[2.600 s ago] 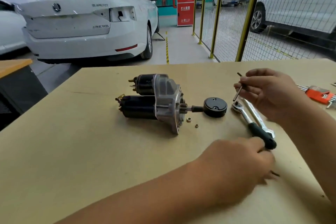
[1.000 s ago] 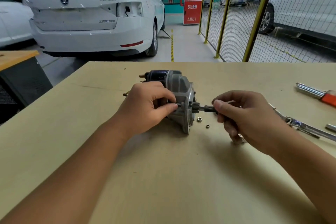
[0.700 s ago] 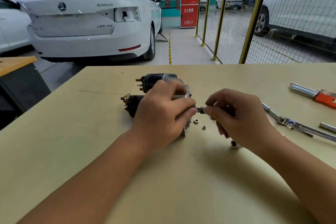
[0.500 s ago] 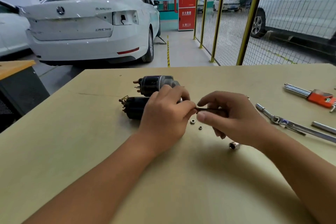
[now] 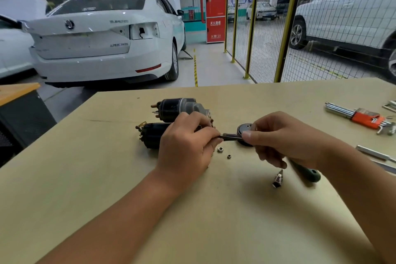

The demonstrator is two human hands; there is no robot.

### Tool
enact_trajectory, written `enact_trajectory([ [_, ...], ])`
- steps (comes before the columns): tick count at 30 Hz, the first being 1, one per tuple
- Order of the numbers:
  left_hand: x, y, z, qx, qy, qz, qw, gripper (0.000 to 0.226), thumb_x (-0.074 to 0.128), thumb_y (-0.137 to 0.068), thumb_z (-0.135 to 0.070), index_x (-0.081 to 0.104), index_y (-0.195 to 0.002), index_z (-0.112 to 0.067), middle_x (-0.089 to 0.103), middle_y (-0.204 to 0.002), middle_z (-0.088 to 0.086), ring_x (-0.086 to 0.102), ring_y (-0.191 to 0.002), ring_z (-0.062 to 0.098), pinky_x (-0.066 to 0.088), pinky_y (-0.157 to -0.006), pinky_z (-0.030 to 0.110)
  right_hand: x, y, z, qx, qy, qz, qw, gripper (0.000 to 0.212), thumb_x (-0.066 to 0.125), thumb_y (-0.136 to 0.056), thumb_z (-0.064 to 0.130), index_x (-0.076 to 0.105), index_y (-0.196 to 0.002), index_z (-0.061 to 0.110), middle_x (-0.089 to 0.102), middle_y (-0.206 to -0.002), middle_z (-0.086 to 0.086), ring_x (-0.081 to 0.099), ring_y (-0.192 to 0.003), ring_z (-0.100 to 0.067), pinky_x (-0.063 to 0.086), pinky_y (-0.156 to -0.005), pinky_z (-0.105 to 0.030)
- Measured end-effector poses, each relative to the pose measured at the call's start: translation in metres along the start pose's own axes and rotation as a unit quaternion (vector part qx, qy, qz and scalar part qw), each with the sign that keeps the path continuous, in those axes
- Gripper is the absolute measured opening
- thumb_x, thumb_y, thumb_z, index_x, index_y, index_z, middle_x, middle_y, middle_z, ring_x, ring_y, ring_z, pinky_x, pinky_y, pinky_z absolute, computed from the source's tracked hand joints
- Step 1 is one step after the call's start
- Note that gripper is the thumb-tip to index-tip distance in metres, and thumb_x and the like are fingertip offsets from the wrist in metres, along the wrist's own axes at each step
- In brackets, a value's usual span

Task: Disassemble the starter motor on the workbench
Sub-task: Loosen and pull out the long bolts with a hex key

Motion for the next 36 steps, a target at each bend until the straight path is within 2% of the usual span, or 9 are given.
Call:
enact_trajectory([
  [7, 0.005, -0.002, -0.01, 0.049, -0.053, 0.014, 0.997, 0.008, 0.077, -0.092, -0.015, 0.081, -0.095, -0.009, 0.071, -0.095, 0.004, 0.056, -0.077, 0.031, 0.051, -0.065, 0.044, -0.002, -0.001, 0.007, -0.097, 0.107, -0.098, 0.985, 0.03, 0.076, -0.09, 0.029, 0.066, -0.077, 0.004, 0.067, -0.057, -0.008, 0.058, -0.043, -0.018, 0.046, -0.042, -0.032],
  [13, 0.004, -0.002, -0.011, 0.035, -0.049, 0.007, 0.998, 0.004, 0.08, -0.087, -0.011, 0.079, -0.089, -0.006, 0.071, -0.09, 0.005, 0.056, -0.075, 0.032, 0.051, -0.064, 0.046, 0.001, -0.003, 0.001, 0.017, -0.103, -0.036, 0.994, 0.076, 0.059, -0.078, 0.076, 0.071, -0.085, 0.001, 0.068, -0.075, -0.023, 0.054, -0.048, -0.027, 0.042, -0.041, -0.027],
  [17, 0.005, 0.0, -0.012, 0.031, -0.053, 0.002, 0.998, 0.005, 0.081, -0.086, -0.011, 0.078, -0.088, -0.007, 0.071, -0.089, 0.005, 0.056, -0.074, 0.031, 0.051, -0.063, 0.045, 0.006, -0.004, -0.005, 0.036, -0.074, -0.008, 0.997, 0.044, 0.06, -0.099, 0.037, 0.07, -0.088, -0.004, 0.068, -0.082, -0.024, 0.053, -0.049, -0.024, 0.042, -0.042, -0.028],
  [21, 0.007, 0.001, -0.01, 0.044, -0.048, 0.006, 0.998, 0.007, 0.076, -0.09, -0.014, 0.078, -0.093, -0.009, 0.072, -0.093, 0.003, 0.054, -0.078, 0.031, 0.051, -0.066, 0.045, 0.008, -0.007, -0.005, -0.008, -0.045, -0.044, 0.998, 0.029, 0.064, -0.098, 0.023, 0.071, -0.084, -0.001, 0.067, -0.074, -0.012, 0.056, -0.051, -0.023, 0.043, -0.043, -0.029],
  [24, 0.007, 0.001, -0.01, 0.064, -0.051, 0.007, 0.997, 0.011, 0.073, -0.095, -0.017, 0.08, -0.098, -0.01, 0.074, -0.096, 0.001, 0.055, -0.08, 0.03, 0.051, -0.068, 0.044, 0.005, -0.009, -0.002, -0.048, 0.028, -0.093, 0.994, 0.025, 0.068, -0.096, 0.023, 0.073, -0.074, 0.011, 0.064, -0.059, -0.008, 0.056, -0.049, -0.028, 0.045, -0.047, -0.034],
  [27, 0.007, -0.001, -0.01, 0.06, -0.07, 0.002, 0.996, 0.008, 0.073, -0.094, -0.015, 0.08, -0.094, -0.011, 0.074, -0.092, 0.0, 0.056, -0.078, 0.031, 0.05, -0.066, 0.045, 0.004, -0.01, -0.001, -0.074, 0.103, -0.142, 0.982, 0.02, 0.071, -0.094, 0.027, 0.075, -0.076, 0.02, 0.069, -0.068, -0.017, 0.061, -0.064, -0.05, 0.052, -0.052, -0.048],
  [31, 0.008, -0.002, -0.012, 0.053, -0.077, -0.009, 0.996, 0.006, 0.073, -0.092, -0.012, 0.079, -0.091, -0.009, 0.073, -0.087, 0.002, 0.056, -0.076, 0.032, 0.05, -0.063, 0.045, 0.005, -0.011, 0.001, -0.103, 0.126, -0.175, 0.971, 0.016, 0.074, -0.089, 0.036, 0.074, -0.078, 0.025, 0.069, -0.067, -0.011, 0.065, -0.065, -0.042, 0.053, -0.05, -0.052],
  [34, 0.007, -0.002, -0.011, 0.054, -0.069, -0.01, 0.996, 0.005, 0.074, -0.092, -0.011, 0.079, -0.091, -0.009, 0.072, -0.085, 0.004, 0.055, -0.076, 0.032, 0.05, -0.062, 0.045, 0.008, -0.006, 0.006, -0.147, 0.08, -0.197, 0.966, 0.01, 0.075, -0.086, 0.04, 0.073, -0.091, 0.032, 0.07, -0.075, -0.002, 0.066, -0.06, -0.028, 0.052, -0.046, -0.043],
  [36, 0.007, -0.001, -0.012, 0.051, -0.066, -0.008, 0.996, 0.005, 0.074, -0.092, -0.011, 0.078, -0.09, -0.009, 0.072, -0.085, 0.004, 0.055, -0.076, 0.032, 0.05, -0.062, 0.046, 0.005, -0.003, 0.008, -0.15, -0.004, -0.241, 0.959, 0.019, 0.074, -0.087, 0.043, 0.069, -0.104, 0.038, 0.071, -0.082, -0.001, 0.066, -0.055, -0.024, 0.052, -0.043, -0.035],
])
Point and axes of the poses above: each hand's wrist, its own y-axis away from the middle knuckle, its own x-axis out of the palm, z = x × y, the point moved 4 cm from there along -y, towards the middle knuckle
